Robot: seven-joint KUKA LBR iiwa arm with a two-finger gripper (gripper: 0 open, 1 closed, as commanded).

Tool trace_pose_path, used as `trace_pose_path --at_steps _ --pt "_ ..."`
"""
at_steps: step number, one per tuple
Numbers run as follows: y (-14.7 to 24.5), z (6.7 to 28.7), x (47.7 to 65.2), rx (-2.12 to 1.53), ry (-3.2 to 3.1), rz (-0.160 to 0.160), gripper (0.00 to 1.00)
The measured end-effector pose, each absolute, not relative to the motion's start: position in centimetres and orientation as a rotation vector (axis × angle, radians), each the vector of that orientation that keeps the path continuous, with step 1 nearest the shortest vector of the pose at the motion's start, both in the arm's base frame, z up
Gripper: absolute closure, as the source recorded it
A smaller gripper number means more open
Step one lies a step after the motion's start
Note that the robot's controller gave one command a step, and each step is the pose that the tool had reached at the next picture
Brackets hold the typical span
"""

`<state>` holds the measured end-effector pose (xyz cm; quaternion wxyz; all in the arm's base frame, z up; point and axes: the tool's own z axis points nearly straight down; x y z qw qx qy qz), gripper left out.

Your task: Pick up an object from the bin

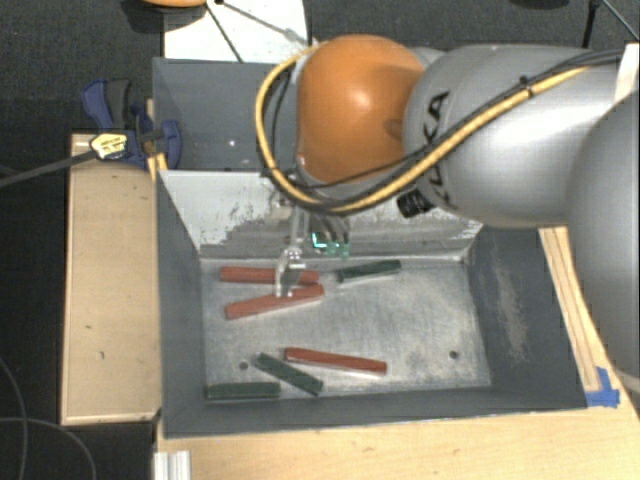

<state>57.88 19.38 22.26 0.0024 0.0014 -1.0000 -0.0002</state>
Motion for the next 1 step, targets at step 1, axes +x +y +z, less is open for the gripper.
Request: trace_pose_path --at_steps 1 --pt "19.28 22.70 58.08 -0.002 -3.145 -0.003 0.00"
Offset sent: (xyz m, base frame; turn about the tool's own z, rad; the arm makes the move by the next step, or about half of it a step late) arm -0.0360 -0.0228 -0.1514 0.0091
